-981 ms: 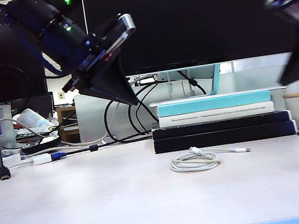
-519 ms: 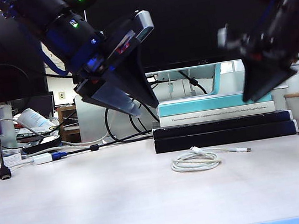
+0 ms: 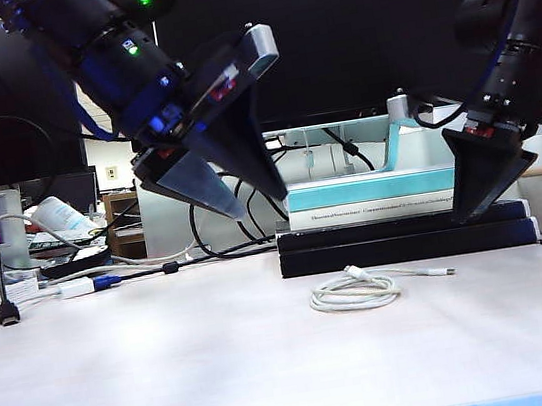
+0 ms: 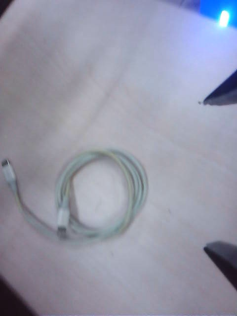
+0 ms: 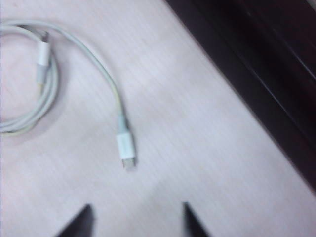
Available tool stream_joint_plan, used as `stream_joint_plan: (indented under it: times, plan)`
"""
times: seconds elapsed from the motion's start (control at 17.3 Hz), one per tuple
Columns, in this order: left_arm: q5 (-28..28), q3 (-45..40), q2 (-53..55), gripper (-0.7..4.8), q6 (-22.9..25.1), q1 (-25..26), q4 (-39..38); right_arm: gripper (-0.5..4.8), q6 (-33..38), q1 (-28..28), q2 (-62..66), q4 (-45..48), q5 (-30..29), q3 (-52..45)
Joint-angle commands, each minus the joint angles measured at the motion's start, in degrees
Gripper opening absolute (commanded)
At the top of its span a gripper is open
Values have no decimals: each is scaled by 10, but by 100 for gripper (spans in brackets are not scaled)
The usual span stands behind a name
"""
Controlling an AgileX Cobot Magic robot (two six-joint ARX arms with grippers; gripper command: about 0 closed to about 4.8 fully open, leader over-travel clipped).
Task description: Unfold the white charging cable into a straight cable.
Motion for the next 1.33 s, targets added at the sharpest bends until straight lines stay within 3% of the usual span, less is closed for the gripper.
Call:
stream_joint_plan:
  times: [0.06,0.12,0.52,1.1,1.15,1.27,1.33]
  plan:
    - [18,2,-2,364,0,-1,9,223,-14,0,3,10,-13,2]
    - [19,2,-2,364,0,-1,8,224,-14,1,12,11,-33,2]
    - [20,2,-2,364,0,-1,10,246,-11,18,47,38,-37,2]
    - [20,2,-2,364,-5,-1,10,242,6,38,97,74,-6,2]
    - [20,2,-2,364,-5,-1,10,224,6,38,102,71,-5,2]
    - [20,2,-2,364,-4,-1,10,108,6,38,103,65,5,2]
    - [20,2,-2,364,-5,-1,10,106,6,38,103,63,10,2]
